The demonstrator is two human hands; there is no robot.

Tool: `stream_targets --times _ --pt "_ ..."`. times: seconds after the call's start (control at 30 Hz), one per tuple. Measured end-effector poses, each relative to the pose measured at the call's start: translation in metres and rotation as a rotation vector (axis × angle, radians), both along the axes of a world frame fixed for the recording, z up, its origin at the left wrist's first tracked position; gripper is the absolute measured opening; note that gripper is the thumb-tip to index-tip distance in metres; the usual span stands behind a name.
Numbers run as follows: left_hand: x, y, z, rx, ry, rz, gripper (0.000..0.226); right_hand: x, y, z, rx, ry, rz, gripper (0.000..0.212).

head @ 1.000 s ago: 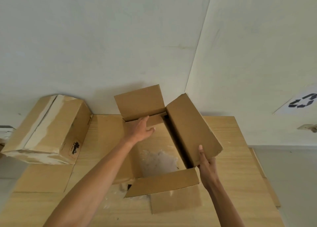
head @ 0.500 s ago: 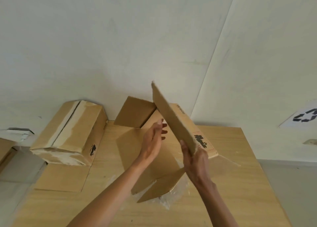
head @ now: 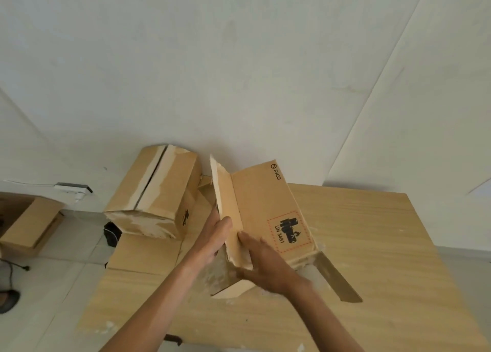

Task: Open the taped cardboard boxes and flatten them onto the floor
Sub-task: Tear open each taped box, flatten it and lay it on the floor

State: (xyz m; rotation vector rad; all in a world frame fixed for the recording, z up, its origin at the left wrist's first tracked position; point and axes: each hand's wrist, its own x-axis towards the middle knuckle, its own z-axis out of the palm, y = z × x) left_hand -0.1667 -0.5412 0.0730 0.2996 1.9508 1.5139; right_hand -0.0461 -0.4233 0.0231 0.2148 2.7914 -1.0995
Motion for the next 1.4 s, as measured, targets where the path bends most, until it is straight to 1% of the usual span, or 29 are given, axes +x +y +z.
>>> stream_targets --times 0.07,0.13,0.17,0.2,0.23,0.27,0.3,0.33,0.4,0.43,0.47,0.53,0.57,0.6,0.67,0.7,0.73,0.77,0.83,0.9,0.97,1.03,1.07,1.13,1.2,1.23,1.3,1.33,1.4 --pt "-0.005 0.001 0.007 0.02 0.012 0.015 0.05 0.001 0.014 0.015 -0.11 0.064 -0.129 0.082" --pt "-0.01 0.003 0.012 0.035 0.036 -0.007 0.05 0.009 0.034 0.025 -0.152 0.201 -0.385 0.06" --pt "-0.013 0.002 0.013 0.031 0.053 -0.028 0.049 0.016 0.046 0.029 -0.135 0.251 -0.54 0.052" --pt "-0.016 -0.001 0.012 0.031 0.06 -0.043 0.046 0.023 0.06 0.028 -0.073 0.262 -0.677 0.051" --pt "-0.019 -0.003 0.012 0.025 0.055 -0.057 0.045 0.03 0.071 0.028 0.03 0.202 -0.757 0.054" --pt "-0.021 -0.004 0.01 0.016 0.046 -0.064 0.044 0.037 0.079 0.025 0.096 0.103 -0.791 0.056" --pt "-0.022 -0.005 0.008 0.007 0.048 -0.069 0.043 0.041 0.083 0.021 0.103 0.023 -0.791 0.054" --pt "-0.022 -0.004 0.007 0.004 0.059 -0.073 0.043 0.042 0.083 0.016 0.055 -0.002 -0.784 0.047" --pt "-0.021 -0.001 0.007 0.005 0.086 -0.084 0.042 0.043 0.069 0.011 -0.034 0.045 -0.749 0.033" --pt "-0.02 0.002 0.006 0.007 0.096 -0.085 0.041 0.042 0.059 0.011 -0.029 0.07 -0.738 0.03" --pt "-0.019 0.004 0.006 0.014 0.098 -0.083 0.041 0.04 0.049 0.012 0.004 0.093 -0.743 0.03" --pt "-0.019 0.006 0.003 0.003 0.113 -0.076 0.041 0.042 0.035 0.011 0.137 0.102 -0.735 0.038" --pt "-0.02 0.007 0.002 -0.003 0.128 -0.077 0.042 0.045 0.031 0.014 0.16 0.071 -0.721 0.044" --pt "-0.02 0.008 0.0 -0.002 0.143 -0.078 0.044 0.047 0.031 0.015 0.138 0.039 -0.705 0.046" --pt "-0.018 0.014 -0.004 0.017 0.189 -0.097 0.047 0.048 0.033 0.019 -0.007 0.019 -0.634 0.041" --pt "-0.016 0.02 -0.007 -0.005 0.226 -0.114 0.055 0.048 0.032 0.022 -0.08 0.027 -0.583 0.039" --pt "-0.013 0.026 -0.011 -0.072 0.267 -0.144 0.072 0.047 0.03 0.024 -0.131 0.044 -0.535 0.038" --pt "-0.008 0.031 -0.014 -0.191 0.292 -0.172 0.091 0.046 0.027 0.026 -0.153 0.056 -0.483 0.039" --pt "0.001 0.037 -0.022 -0.393 0.371 -0.174 0.118 0.042 0.017 0.023 -0.189 0.082 -0.385 0.043" --pt "0.003 0.035 -0.028 -0.475 0.423 -0.185 0.141 0.036 0.005 0.022 -0.234 0.111 -0.27 0.048" --pt "-0.002 0.031 -0.036 -0.531 0.437 -0.205 0.155 0.031 -0.004 0.021 -0.296 0.165 -0.161 0.053" --pt "-0.012 0.027 -0.039 -0.551 0.438 -0.209 0.147 0.027 -0.004 0.018 -0.416 0.142 -0.118 0.053" --pt "-0.015 0.025 -0.039 -0.548 0.448 -0.213 0.139 0.024 0.0 0.014 -0.52 0.101 -0.161 0.05" --pt "-0.018 0.02 -0.038 -0.554 0.445 -0.234 0.126 0.013 0.01 0.008 -0.783 0.024 -0.39 0.038" --pt "-0.016 0.017 -0.038 -0.572 0.413 -0.283 0.122 -0.003 0.025 -0.016 -0.978 -0.05 -0.623 0.029" --pt "-0.014 0.017 -0.038 -0.583 0.399 -0.314 0.122 -0.012 0.029 -0.026 -1.081 -0.109 -0.664 0.033" --pt "-0.009 0.018 -0.039 -0.606 0.392 -0.375 0.121 -0.029 0.03 -0.041 -1.285 -0.226 -0.683 0.053" --pt "-0.006 0.018 -0.041 -0.614 0.392 -0.402 0.121 -0.038 0.029 -0.046 -1.362 -0.258 -0.676 0.06" --pt "-0.001 0.018 -0.043 -0.621 0.396 -0.435 0.122 -0.051 0.023 -0.047 -1.483 -0.279 -0.653 0.067"
